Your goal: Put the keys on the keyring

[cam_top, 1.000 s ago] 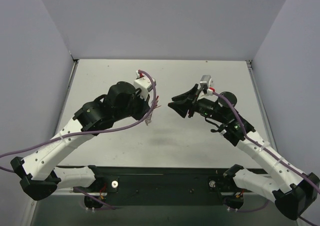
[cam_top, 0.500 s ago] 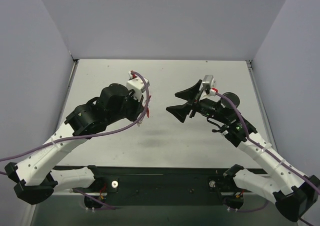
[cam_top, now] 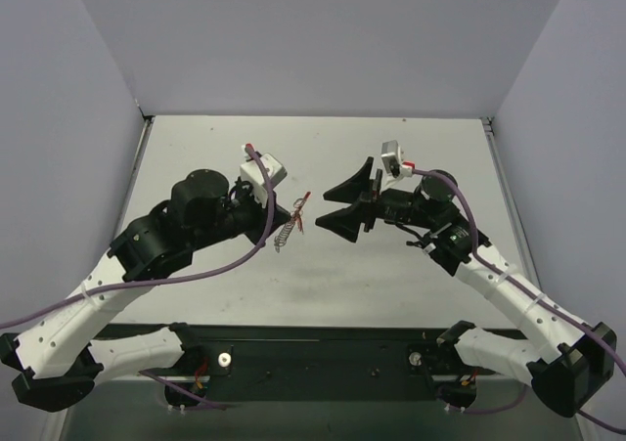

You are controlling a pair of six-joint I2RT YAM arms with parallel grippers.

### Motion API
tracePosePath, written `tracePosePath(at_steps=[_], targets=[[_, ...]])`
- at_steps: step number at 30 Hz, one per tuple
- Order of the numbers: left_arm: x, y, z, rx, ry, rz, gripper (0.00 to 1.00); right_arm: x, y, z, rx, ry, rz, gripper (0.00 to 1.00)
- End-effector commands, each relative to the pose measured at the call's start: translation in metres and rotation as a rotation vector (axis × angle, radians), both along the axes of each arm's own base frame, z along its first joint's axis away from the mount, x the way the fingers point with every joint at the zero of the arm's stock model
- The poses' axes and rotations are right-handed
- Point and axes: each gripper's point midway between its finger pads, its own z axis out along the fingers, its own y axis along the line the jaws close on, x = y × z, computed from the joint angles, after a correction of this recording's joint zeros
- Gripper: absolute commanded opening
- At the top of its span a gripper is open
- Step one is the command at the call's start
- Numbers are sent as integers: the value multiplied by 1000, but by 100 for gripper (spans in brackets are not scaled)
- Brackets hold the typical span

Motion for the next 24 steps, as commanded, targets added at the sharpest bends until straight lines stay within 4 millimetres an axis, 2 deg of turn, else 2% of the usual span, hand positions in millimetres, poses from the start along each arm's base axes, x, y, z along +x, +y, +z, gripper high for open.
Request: tracePosePath(at_steps=[1,6,15,18,22,24], targets=[[-14,-16,36,-128,-115,-143,0,-16,4,46,89,-120,95,67],[-22,-17,46,-180,-163,-184,0,-21,6,48,90,-114,128,66],[-25,-18,50,-198,-179,-199,0,-26,13,47,97,-86,192,61],[-25,-18,50,-201,-180,-204,0,-28,15,47,101,-81,204,58],[-24,-18,48,-196,-176,-198,0,-29,16,47,103,-78,211,47],[-23,-19,47,-193,-174,-195,0,-30,16,48,105,-73,213,47]])
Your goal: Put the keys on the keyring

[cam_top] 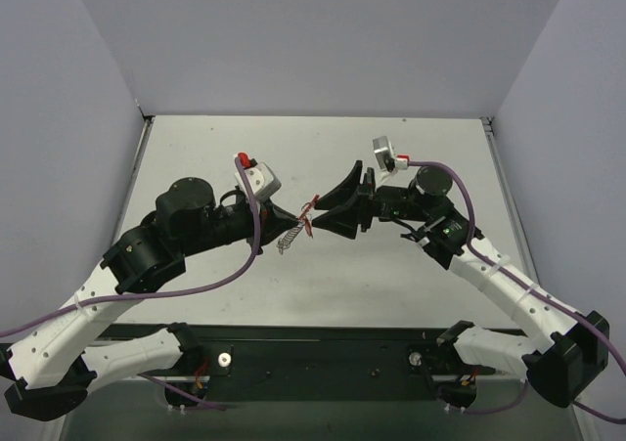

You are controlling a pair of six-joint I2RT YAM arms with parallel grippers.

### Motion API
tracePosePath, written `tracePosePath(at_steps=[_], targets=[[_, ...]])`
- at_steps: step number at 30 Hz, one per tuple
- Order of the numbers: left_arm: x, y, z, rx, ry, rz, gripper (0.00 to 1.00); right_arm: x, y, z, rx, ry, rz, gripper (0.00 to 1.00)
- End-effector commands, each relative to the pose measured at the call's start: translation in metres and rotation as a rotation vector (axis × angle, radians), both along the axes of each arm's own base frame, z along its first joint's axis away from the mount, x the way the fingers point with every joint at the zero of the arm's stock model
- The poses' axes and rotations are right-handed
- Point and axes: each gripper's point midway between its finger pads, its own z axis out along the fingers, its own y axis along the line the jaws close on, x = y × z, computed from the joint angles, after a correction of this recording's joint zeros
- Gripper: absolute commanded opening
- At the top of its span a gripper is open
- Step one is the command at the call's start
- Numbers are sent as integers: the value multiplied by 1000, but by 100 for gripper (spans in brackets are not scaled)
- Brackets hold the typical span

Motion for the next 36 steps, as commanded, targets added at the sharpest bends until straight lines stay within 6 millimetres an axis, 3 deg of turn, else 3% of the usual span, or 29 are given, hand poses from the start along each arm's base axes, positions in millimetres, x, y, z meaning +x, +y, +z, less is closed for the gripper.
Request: tracePosePath(at_steps=[1,23,36], targets=[[1,-3,26,-76,-75,-13,0,-12,2,38,83,-126,61,47],[0,-6,31,-111,-78,-22,0,-8,10,35,62,-89,79,41],[9,0,27,-90,-95,36,0,-19,11,43,89,-88,148,24]])
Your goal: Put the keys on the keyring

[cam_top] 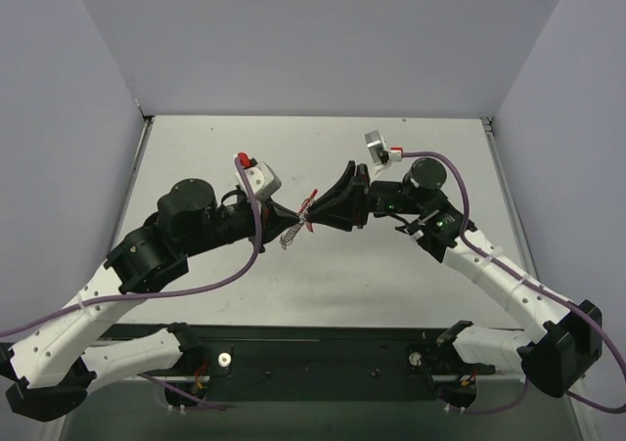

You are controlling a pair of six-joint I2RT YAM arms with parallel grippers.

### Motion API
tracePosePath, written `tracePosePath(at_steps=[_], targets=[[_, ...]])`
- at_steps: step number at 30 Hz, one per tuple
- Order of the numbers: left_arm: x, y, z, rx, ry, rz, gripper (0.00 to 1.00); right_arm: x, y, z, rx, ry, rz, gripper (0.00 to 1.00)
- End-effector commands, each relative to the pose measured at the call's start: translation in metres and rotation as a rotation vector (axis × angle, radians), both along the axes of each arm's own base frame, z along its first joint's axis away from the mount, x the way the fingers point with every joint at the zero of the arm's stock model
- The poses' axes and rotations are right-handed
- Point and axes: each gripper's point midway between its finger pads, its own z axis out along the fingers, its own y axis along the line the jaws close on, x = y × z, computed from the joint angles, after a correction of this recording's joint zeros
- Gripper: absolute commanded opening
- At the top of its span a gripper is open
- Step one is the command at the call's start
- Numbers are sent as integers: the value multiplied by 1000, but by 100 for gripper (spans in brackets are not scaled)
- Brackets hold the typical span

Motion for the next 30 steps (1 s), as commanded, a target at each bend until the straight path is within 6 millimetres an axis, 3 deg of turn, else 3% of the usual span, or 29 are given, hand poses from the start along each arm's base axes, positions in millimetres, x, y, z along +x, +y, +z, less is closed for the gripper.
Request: tracePosePath(at_steps=[1,18,23,30], targets=[[5,2,28,-73,-80,26,0,-13,1,37,84,-123,68,23],[4,5,33,-87,-93,30,0,-16,2,40,89,-115,107,13],[5,6,33,-79,-100,33,0,-13,3,38,77,-112,95,0],[10,8,27,-44,-101,54,0,-12,3,39,72,-119,89,0]])
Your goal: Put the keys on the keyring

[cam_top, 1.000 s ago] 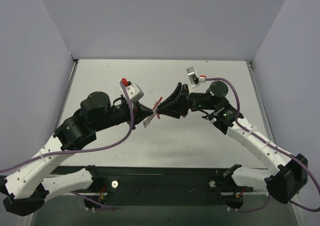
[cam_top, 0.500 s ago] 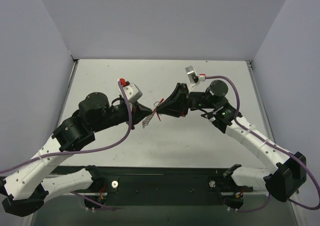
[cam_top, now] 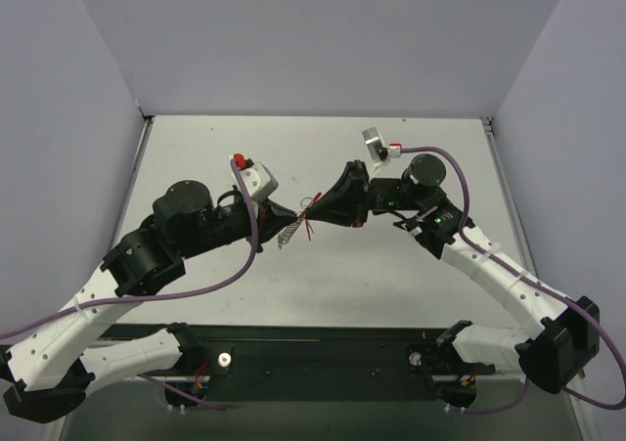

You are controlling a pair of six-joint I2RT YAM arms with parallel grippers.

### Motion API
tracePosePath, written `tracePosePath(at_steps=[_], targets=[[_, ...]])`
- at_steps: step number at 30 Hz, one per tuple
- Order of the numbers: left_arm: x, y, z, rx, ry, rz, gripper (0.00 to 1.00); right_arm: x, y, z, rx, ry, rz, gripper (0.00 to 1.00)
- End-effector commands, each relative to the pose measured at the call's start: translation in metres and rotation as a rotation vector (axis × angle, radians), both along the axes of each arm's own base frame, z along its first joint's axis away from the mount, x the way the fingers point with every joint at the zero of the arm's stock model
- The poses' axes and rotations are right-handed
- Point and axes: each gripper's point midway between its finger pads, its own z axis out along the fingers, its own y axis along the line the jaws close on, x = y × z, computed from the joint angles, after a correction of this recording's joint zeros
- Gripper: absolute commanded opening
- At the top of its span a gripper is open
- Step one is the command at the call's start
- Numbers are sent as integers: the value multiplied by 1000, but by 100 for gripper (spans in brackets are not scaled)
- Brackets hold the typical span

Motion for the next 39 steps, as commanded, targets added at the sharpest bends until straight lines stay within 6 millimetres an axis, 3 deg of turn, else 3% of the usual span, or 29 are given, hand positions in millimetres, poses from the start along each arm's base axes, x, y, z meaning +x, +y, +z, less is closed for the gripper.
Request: tracePosePath(at_steps=[1,25,39], targets=[[9,2,19,-28,-73,35,0,-6,0,30,58,-129,29,0],[33,13,-15,139,-94,143,0,-4,-3,35,47,-141,9,0],[29,19,-32,196,-169,111,0,-3,-5,35,41,-134,3,0]])
